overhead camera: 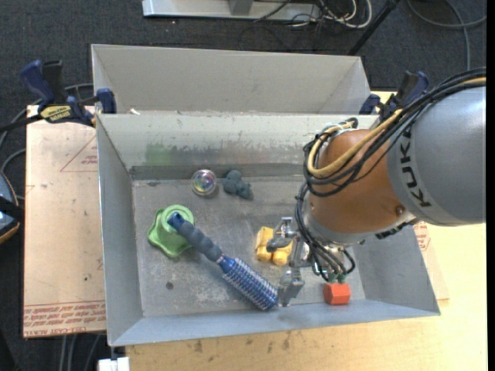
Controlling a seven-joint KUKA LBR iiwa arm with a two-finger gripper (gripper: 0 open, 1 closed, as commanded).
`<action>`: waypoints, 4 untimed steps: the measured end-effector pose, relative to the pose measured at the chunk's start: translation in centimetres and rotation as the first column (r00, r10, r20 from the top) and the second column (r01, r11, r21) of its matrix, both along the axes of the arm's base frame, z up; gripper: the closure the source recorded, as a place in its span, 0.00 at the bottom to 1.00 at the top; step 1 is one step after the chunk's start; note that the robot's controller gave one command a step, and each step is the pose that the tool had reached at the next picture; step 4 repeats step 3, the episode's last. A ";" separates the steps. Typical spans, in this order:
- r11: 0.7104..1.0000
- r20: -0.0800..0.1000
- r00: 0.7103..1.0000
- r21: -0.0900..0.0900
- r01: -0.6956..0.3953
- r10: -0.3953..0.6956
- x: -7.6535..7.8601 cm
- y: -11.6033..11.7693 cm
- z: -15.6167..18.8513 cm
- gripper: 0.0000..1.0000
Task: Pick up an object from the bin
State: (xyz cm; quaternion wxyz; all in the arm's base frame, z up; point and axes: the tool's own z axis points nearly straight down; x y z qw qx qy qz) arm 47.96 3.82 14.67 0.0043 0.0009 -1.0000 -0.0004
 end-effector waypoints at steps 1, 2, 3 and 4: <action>0.998 0.021 0.998 0.001 -0.057 0.057 0.5 2.3 -6.3 0.00; 0.998 0.014 0.998 0.001 -0.057 0.057 0.3 2.3 -6.5 1.00; 0.998 0.017 0.998 0.000 -0.064 0.064 1.2 1.9 8.3 1.00; 0.998 0.017 0.998 0.000 -0.064 0.064 1.2 1.9 8.3 1.00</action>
Offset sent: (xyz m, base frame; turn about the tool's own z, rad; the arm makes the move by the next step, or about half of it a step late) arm 0.0017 0.0261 -0.0767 -0.0596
